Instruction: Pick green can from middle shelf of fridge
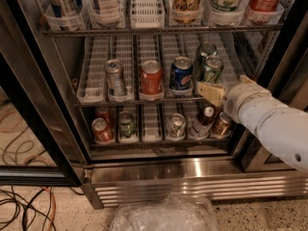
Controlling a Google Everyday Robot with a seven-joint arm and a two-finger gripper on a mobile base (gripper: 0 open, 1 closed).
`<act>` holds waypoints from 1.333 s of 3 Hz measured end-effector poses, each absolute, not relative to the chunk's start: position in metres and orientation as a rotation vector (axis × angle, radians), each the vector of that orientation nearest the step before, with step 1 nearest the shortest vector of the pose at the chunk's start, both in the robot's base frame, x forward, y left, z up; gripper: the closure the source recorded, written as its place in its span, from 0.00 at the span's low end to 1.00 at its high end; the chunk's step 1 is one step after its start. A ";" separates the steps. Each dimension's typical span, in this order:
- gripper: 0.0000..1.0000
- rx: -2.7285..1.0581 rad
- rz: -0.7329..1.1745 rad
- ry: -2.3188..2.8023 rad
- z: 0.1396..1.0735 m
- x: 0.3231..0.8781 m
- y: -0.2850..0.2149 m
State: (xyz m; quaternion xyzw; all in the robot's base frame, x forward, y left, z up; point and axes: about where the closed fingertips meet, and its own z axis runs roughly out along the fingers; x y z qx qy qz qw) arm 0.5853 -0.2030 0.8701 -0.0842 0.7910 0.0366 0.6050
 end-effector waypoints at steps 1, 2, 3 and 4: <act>0.22 -0.171 0.046 1.793 0.864 0.594 -0.199; 0.24 -0.151 0.011 1.761 0.859 0.602 -0.196; 0.35 -0.119 -0.029 1.738 0.855 0.609 -0.197; 0.35 -0.093 -0.064 1.729 0.851 0.617 -0.201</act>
Offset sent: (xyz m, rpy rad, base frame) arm 0.0291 0.0121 -0.0226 -0.0327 -0.1099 -0.1095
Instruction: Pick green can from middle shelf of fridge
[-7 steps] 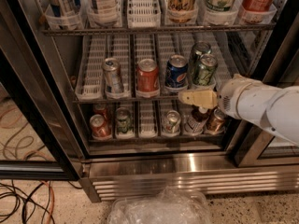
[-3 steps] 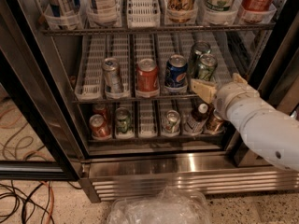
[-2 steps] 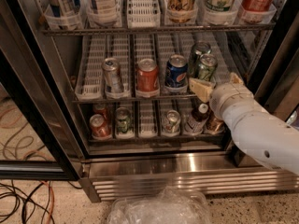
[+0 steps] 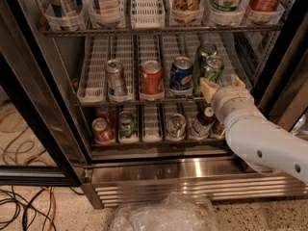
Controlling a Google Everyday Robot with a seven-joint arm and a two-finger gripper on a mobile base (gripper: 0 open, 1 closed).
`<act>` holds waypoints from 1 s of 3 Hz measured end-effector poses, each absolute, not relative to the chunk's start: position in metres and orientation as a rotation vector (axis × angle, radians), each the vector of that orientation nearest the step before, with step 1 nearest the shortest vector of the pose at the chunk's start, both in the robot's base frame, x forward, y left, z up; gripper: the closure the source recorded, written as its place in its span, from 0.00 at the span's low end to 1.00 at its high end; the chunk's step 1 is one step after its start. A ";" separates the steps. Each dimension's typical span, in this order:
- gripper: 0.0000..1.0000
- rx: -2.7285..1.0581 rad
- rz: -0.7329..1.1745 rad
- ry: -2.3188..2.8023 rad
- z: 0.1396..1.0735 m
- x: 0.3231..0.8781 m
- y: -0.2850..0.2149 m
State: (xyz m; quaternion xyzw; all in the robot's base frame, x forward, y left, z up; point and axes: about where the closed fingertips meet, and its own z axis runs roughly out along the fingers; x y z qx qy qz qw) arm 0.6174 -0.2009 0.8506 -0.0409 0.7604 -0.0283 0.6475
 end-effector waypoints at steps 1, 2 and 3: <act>0.34 -0.072 -0.085 1.728 0.846 0.625 -0.205; 0.34 -0.055 -0.083 1.723 0.843 0.633 -0.208; 0.29 -0.038 -0.078 1.715 0.841 0.640 -0.212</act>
Offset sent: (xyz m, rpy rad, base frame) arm 0.0257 -0.0118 -0.0162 0.0252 -0.0094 -0.0487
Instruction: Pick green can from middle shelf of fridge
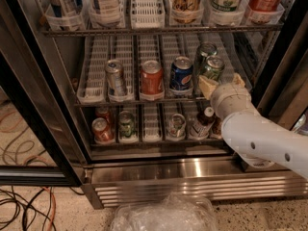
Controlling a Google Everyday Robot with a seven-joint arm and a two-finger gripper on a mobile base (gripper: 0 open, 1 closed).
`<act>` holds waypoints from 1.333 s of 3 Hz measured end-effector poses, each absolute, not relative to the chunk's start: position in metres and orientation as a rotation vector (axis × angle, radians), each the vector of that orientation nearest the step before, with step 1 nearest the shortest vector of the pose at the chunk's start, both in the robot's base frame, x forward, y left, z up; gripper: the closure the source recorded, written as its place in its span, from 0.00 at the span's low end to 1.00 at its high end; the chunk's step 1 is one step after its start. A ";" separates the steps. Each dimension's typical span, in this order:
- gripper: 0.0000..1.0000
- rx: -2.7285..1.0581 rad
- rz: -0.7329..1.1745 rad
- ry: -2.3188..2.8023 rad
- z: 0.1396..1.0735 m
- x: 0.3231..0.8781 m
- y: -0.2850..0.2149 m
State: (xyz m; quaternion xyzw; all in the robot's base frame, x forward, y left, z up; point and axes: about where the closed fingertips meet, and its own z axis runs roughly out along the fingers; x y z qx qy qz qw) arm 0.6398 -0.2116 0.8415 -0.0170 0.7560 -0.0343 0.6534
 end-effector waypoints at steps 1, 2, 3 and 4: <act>0.30 -0.026 -0.079 1.704 0.844 0.646 -0.216; 0.30 -0.005 -0.078 1.692 0.846 0.652 -0.221; 0.31 0.010 -0.074 1.682 0.848 0.660 -0.223; 0.30 0.027 -0.063 1.679 0.847 0.669 -0.223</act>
Offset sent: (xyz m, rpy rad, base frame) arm 0.0198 -0.0162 0.0017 0.0347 -0.0330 -0.0396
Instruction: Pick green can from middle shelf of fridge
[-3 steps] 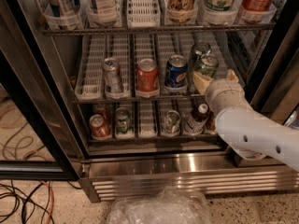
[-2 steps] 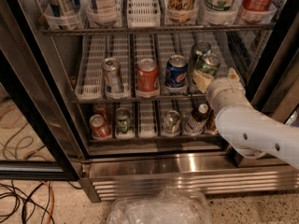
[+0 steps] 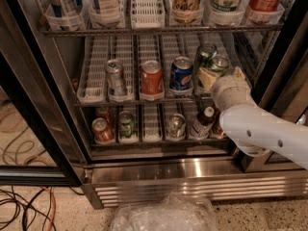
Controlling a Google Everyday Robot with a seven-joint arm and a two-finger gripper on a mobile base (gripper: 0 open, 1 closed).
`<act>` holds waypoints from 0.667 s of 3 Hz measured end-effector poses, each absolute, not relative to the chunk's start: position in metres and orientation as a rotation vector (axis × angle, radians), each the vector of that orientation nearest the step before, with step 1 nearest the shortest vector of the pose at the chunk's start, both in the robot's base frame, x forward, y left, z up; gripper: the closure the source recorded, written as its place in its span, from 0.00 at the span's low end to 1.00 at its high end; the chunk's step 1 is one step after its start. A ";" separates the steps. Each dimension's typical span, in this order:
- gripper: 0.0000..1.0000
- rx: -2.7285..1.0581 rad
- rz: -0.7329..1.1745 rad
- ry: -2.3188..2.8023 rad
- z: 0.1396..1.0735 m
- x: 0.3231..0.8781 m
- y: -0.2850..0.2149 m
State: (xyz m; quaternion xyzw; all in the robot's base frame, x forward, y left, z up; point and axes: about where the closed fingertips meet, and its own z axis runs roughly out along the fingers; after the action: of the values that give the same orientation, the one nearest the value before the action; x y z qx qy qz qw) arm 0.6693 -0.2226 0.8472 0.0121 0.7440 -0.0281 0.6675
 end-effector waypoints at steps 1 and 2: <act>0.48 0.041 -0.054 1.680 0.845 0.676 -0.221; 0.72 0.041 -0.054 1.680 0.845 0.676 -0.221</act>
Offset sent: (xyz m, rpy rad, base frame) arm 0.0063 0.0013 -0.0021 0.0128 0.0012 -0.0033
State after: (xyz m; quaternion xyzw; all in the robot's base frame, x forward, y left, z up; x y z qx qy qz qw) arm 0.6763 -0.2211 0.8448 0.0182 0.7446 -0.0240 0.6668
